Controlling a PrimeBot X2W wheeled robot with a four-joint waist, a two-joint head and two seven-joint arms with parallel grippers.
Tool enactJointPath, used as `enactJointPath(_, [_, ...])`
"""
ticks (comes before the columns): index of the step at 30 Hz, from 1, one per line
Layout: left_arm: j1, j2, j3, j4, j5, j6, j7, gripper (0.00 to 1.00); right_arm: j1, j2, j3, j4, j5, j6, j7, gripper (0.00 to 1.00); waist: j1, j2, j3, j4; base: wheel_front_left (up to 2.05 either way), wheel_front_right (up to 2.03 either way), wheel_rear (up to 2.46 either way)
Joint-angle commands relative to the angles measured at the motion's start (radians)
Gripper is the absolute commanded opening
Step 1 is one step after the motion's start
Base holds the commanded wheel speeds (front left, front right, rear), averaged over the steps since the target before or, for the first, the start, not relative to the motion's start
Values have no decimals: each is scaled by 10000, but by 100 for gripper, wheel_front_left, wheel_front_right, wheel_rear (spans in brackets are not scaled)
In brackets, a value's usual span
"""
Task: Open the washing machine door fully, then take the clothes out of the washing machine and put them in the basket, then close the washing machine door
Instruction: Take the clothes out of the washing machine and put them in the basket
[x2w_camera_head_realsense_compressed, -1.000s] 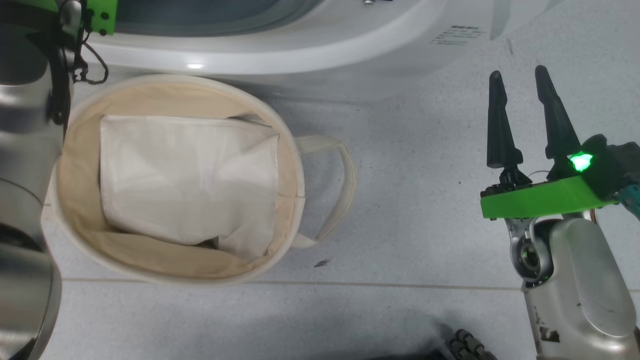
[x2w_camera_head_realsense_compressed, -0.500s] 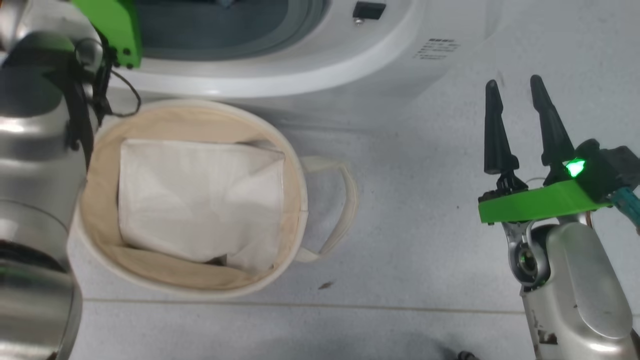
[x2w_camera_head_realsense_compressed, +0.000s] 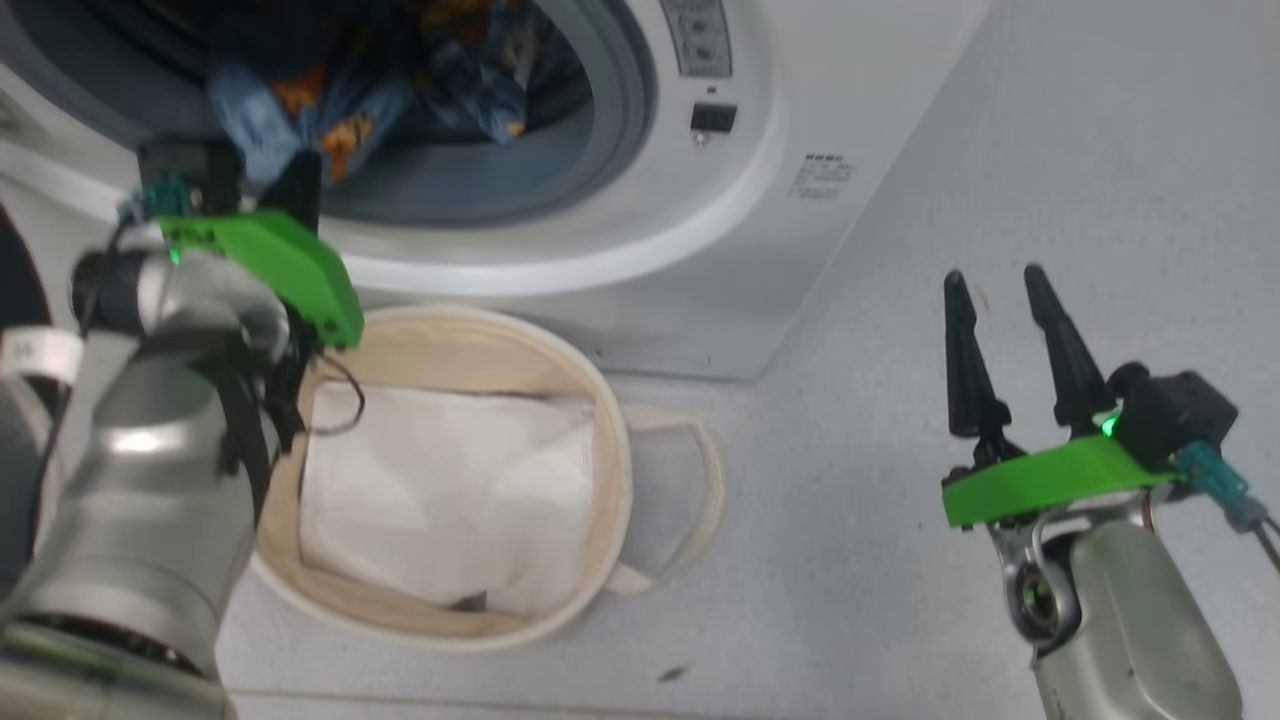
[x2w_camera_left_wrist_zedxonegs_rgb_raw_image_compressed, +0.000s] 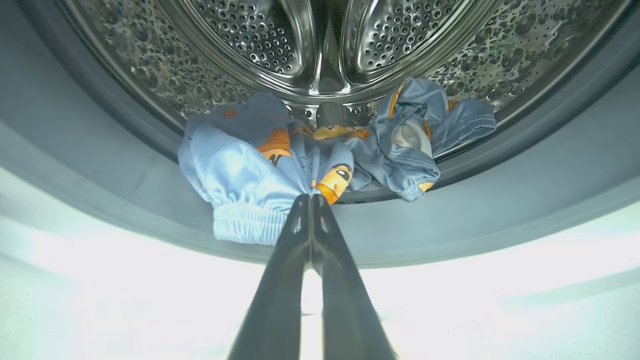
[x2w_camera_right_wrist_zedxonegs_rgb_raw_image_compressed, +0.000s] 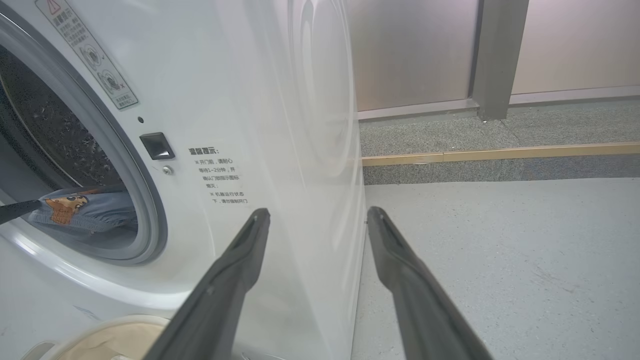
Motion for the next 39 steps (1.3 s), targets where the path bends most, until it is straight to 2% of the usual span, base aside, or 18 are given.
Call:
enactJointPath(1, [-114, 303, 176, -217, -120, -37, -162, 0, 153, 34, 234, -237, 53, 75, -122, 100, 0, -1, -557, 106, 0, 0, 0])
enactJointPath(12, [2196, 43, -308, -1379, -548, -152, -359, 0, 872, 34, 288, 195, 78, 75, -122, 100, 0, -1, -2177, 309, 0, 0, 0])
enactJointPath(23, [4785, 460, -861, -3758, -1261, -138, 531, 0, 1345, 34, 501, 551, 137, 75, -122, 100, 0, -1, -3347, 230, 0, 0, 0])
enactJointPath(33, [6644, 1168, -774, -6034, -1661, 960, 1695, 0, 1329, 4, 527, 551, 89, 75, -122, 100, 0, -1, -3419, 142, 0, 0, 0])
enactJointPath(39, [7303, 1364, -938, -6746, -1813, 1240, 2451, 0, 1262, -41, 510, 506, 51, 75, -122, 100, 0, -1, -3317, 103, 0, 0, 0])
